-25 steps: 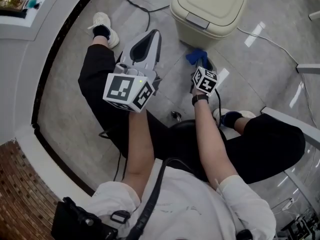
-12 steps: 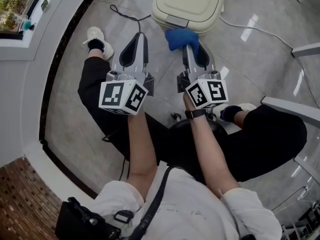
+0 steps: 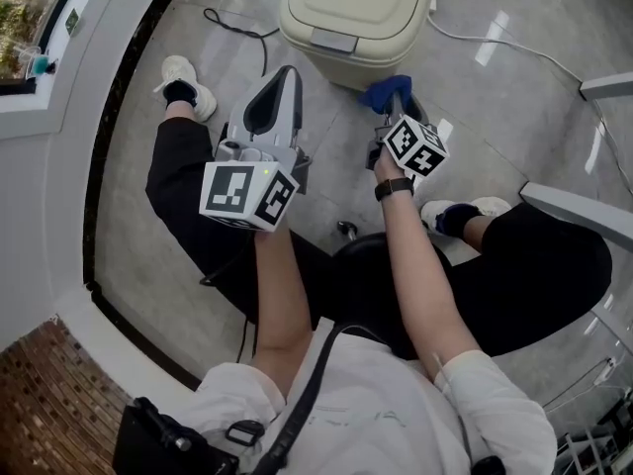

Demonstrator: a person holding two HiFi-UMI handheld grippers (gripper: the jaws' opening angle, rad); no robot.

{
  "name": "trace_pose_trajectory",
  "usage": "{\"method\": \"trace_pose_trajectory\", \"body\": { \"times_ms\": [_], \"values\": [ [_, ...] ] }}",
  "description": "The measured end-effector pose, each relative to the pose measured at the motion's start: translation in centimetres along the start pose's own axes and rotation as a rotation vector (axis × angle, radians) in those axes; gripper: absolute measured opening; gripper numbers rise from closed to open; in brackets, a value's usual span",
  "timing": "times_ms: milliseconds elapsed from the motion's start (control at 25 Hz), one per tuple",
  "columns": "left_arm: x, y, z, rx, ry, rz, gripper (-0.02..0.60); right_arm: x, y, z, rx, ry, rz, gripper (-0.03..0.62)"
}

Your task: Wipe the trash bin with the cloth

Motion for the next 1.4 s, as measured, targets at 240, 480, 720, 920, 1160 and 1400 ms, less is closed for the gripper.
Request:
{"method": "trace_pose_trajectory", "body": {
  "times_ms": [240,480,720,920,1160,1400],
  "values": [
    [0.6,-0.5,0.8,0.025,0.033,0.007,0.0,5.5,-9.2,5.9,0.232,0.161,0.122,0.069],
    [0.0,-1.1,0.9,0.047,0.021,0.023,0.0,7.2,-10.9,6.1,0.332,0.201,0.235,0.069],
    [-1.9,-1.5,0.4,0.06,-0.033,0.015,0.0,-5.5,-1.8,-2.6,-0.009,-0.182,0.29,0.069],
    [-3.7,-3.2,1.6,0.104,-0.083,0.02,0.0,-12.7,8.3,-8.0,-0.337,-0.339,0.135,0.069],
    [-4.7,-3.5,1.7,0.116,-0.108,0.037,0.0,-10.8,15.2,-7.7,-0.558,-0.279,-0.034,0.069],
    [-4.3,-3.6,1.8,0.119,-0.09,0.027,0.0,-6.1,6.1,-4.2,-0.343,-0.253,0.255,0.069]
  ]
}}
Point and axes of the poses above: the fingertips, and each gripper's own axes: z forward along the fingers, y to its left, x out of its underside, the point moved 5 cm from there along -z, backward along the fingers, and after that the axes turned 13 degrees about z, right-handed, at the moved point
